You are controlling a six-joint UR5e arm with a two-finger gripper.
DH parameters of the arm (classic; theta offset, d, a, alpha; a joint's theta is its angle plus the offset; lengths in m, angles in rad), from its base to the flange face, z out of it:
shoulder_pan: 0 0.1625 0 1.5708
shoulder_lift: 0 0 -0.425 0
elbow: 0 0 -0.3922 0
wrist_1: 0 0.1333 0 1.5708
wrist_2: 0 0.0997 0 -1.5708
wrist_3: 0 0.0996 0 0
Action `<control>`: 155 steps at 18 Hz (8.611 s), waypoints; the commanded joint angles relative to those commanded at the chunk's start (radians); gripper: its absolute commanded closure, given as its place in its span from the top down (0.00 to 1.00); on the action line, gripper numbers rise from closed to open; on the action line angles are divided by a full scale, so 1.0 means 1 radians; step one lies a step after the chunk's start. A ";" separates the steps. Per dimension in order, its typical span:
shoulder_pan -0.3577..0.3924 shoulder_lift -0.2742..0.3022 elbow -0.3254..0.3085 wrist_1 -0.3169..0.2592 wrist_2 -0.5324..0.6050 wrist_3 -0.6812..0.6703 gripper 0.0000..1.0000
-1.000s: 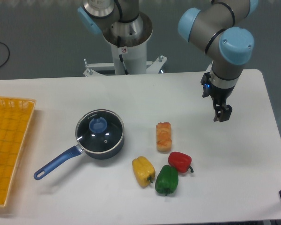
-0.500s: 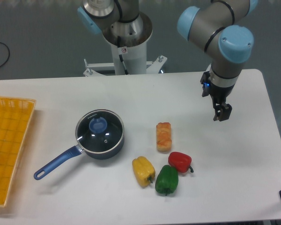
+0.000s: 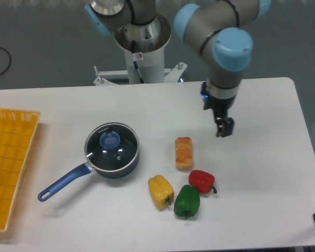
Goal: Open the lid
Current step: 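Move the gripper over the saucepan toward the blue lid knob, then lower the gripper onto the blue knob of the glass lid, then close the gripper around the blue lid knob, then lift the glass lid off the saucepan and carry it aside, then hold the lid raised beside the saucepan near the orange bread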
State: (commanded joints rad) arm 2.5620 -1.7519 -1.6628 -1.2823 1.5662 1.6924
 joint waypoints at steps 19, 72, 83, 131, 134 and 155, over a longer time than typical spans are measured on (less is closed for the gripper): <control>-0.278 0.003 -0.048 0.007 -0.011 -0.273 1.00; -0.396 -0.135 -0.106 0.181 -0.009 -0.333 0.94; -0.399 -0.127 -0.101 0.179 -0.012 -0.330 0.94; -0.349 -0.103 -0.055 0.167 -0.035 -0.319 0.61; -0.316 -0.103 -0.055 0.167 -0.035 -0.297 0.60; 0.060 -0.101 -0.057 0.164 -0.045 0.147 0.57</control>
State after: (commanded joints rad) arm 2.6215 -1.8530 -1.7196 -1.1183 1.5217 1.8392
